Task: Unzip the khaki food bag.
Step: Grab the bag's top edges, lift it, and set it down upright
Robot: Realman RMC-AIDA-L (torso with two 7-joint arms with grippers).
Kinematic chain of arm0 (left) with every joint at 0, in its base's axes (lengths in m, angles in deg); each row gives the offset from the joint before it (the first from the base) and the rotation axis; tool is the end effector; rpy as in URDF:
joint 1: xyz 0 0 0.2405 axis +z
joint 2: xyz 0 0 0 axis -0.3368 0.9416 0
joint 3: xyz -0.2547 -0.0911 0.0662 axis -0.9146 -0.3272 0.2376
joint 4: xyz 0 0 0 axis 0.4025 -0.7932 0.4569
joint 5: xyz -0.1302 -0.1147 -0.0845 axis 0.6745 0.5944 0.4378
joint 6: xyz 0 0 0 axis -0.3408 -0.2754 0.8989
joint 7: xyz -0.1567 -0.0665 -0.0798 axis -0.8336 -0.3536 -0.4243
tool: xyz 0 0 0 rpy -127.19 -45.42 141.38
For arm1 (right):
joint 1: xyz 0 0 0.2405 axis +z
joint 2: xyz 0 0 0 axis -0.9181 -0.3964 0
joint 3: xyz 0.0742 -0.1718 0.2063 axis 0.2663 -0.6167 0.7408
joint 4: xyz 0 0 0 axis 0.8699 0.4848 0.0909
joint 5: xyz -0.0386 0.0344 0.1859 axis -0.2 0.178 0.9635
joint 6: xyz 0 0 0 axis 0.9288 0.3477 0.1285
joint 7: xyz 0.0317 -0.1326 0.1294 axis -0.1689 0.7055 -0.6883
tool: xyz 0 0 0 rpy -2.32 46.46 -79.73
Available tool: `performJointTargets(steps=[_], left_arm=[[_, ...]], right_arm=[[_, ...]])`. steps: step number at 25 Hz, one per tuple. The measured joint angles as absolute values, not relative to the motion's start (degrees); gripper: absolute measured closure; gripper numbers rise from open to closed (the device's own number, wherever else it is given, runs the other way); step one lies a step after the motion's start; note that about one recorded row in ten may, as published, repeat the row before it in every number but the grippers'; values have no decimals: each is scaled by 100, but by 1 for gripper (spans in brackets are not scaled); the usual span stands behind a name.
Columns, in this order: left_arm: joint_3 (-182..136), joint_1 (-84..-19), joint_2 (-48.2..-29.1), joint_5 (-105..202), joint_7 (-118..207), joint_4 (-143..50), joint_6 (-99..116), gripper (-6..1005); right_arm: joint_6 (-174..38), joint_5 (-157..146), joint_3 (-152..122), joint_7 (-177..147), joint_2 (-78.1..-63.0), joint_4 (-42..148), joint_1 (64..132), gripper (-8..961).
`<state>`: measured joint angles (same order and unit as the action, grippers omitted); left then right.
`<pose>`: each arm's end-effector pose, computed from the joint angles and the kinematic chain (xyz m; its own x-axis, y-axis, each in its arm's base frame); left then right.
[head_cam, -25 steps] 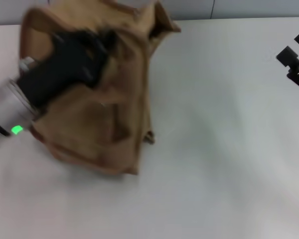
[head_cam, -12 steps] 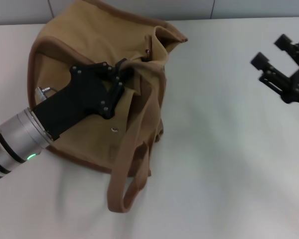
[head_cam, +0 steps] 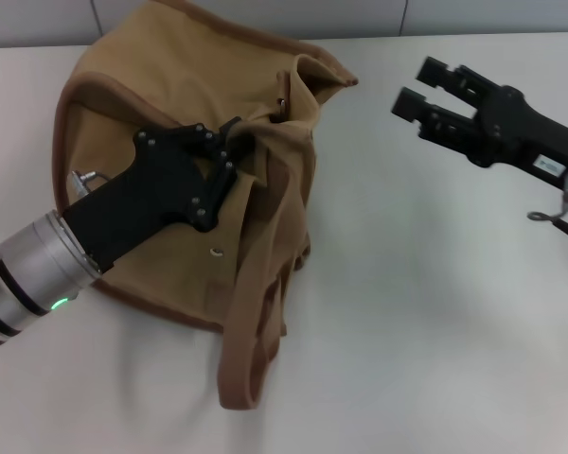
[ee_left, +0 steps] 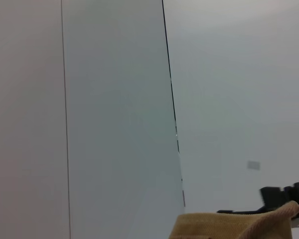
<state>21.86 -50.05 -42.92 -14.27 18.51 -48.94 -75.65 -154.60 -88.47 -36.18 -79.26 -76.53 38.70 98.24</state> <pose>-0.2222 0.3204 -0.0701 0.6381 -0.1693 0.7511 0.3262 -0.8242 -0.4629 0.2210 0.3456 -0.0309 0.4600 -0.2235 -0.8593 -0.5523 -0.8298 -0.0798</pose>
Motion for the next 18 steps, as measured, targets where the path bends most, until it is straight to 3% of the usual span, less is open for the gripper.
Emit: performJointTargets(steps=[18], left_arm=[[2186, -5022, -4292, -1454, 2007, -4866, -7751, 929]], right_arm=[[-14757, -8833, -4084, -8042, -7710, 4056, 10441, 114]])
